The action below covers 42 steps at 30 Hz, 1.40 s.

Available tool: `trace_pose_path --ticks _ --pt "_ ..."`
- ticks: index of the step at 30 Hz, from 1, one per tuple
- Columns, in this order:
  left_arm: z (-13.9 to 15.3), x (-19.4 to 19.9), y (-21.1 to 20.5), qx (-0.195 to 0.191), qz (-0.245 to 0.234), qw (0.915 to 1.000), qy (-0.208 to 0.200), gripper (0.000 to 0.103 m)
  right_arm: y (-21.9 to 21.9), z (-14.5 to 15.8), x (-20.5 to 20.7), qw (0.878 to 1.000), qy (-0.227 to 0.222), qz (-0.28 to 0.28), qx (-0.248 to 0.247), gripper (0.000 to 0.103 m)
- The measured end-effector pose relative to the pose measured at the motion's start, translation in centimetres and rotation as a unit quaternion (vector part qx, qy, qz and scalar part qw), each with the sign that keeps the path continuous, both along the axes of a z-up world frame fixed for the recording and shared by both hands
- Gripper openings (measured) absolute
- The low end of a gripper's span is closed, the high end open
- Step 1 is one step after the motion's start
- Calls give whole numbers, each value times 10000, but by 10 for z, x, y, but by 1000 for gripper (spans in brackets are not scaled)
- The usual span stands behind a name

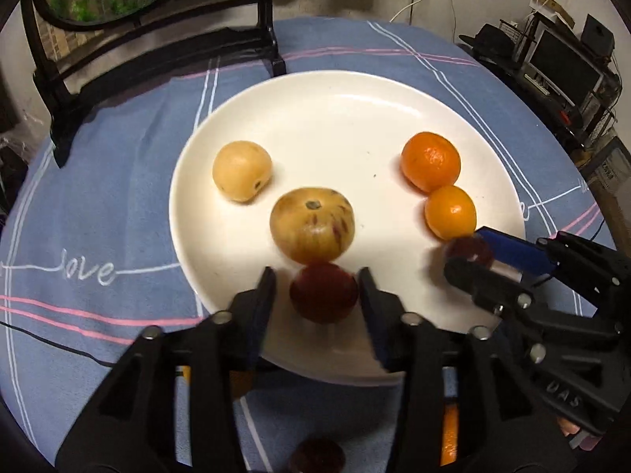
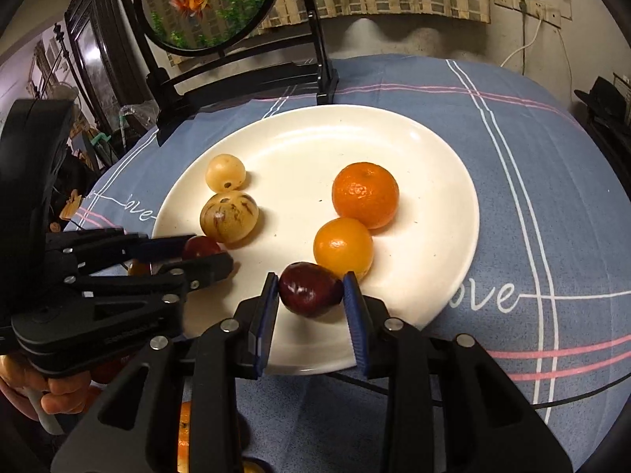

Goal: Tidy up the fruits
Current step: 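Place the tomato and plum on the white plate, opening both tools, then move the left tool back over the fruits while the right tool grasps a yellow fruit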

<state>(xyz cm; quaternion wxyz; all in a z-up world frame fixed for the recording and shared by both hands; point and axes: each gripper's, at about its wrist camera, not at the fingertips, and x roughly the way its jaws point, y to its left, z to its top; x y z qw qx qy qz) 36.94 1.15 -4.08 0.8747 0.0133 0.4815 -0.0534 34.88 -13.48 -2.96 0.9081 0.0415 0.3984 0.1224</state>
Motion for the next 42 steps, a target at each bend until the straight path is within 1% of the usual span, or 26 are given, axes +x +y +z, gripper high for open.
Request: trace_pose_path --ticks 1,3,4,5,8,10,11,12,13,14,15,16,17,18,19,21,23,27,29,32,33,34,36,37,40,42 --pt "4 -3 0 66 48 9999 -94 65 0 1 -1 10000 11 8 1 51" --pt "14 -11 2 246 163 9989 -351 78 -6 7 -5 9999 -86 -81 35 62" --pt "20 -18 4 235 167 9985 -475 86 -8 10 -8 9999 -122 -74 76 62" --pt "29 -28 10 163 223 9976 -636 90 -12 17 -13 9997 -193 -101 102 62" --pt "45 -53 22 -29 302 9955 -892 94 -18 38 -33 9977 -548 -399 -22 62" --pt "55 -76 32 -177 350 9925 -1155 99 -20 59 -53 9926 -1019 -640 -152 66" --pt "58 -91 38 -255 367 9894 -1379 100 -21 70 -69 9866 -1444 -747 -123 81" --pt "60 -100 42 -301 381 9871 -1524 100 -23 74 -77 9838 -1644 -716 9 102" --pt "60 -109 46 -344 395 9852 -1632 101 -27 73 -82 9839 -1677 -521 335 102" --pt "58 -116 49 -391 409 9838 -1701 101 -32 62 -77 9903 -1110 -273 790 102" --pt "56 -123 54 -437 445 9831 -1724 101 -35 53 -71 9917 -637 -197 1104 102" --pt "55 -127 57 -483 466 9834 -1685 101 -42 43 -71 9882 -391 -235 1465 102" --pt "53 -130 59 -540 482 9840 -1631 101 -46 38 -76 9846 -456 -252 1668 102" --pt "52 -133 63 -636 489 9846 -1553 101 -46 39 -81 9855 -521 -253 1594 102" --pt "51 -136 65 -724 477 9849 -1496 101 -44 43 -89 9882 -660 -252 1360 102" --pt "50 -139 67 -778 460 9856 -1430 101 -37 48 -107 9893 -945 -181 1097 102" --pt "49 -146 65 -683 420 9866 -1423 101 -33 44 -123 9879 -1044 -95 1140 102" --pt "43 -162 54 -223 246 9884 -1479 101 -23 23 -137 9897 -332 255 1366 102" --pt "39 -173 56 -154 207 9880 -1524 101 -17 21 -153 9891 -298 587 1317 102" --pt "30 -186 62 -220 170 9897 -1404 101 -6 8 -178 9900 -286 978 980 102" --pt "28 -189 63 -255 182 9905 -1339 101 -2 1 -183 9894 -190 1050 982 99" --pt "28 -189 64 -282 175 9908 -1315 101 2 -5 -186 9898 -19 1050 959 89" --pt "30 -191 66 -359 166 9903 -1331 101 7 -13 -192 9900 222 1010 957 78" --pt "30 -191 66 -379 163 9902 -1331 101 11 -15 -197 9913 294 923 896 75" --pt "29 -190 66 -313 223 9906 -1314 101 28 -16 -211 9950 204 797 567 73" --pt "30 -193 64 -275 190 9906 -1330 101 41 -18 -213 9949 148 840 531 71"
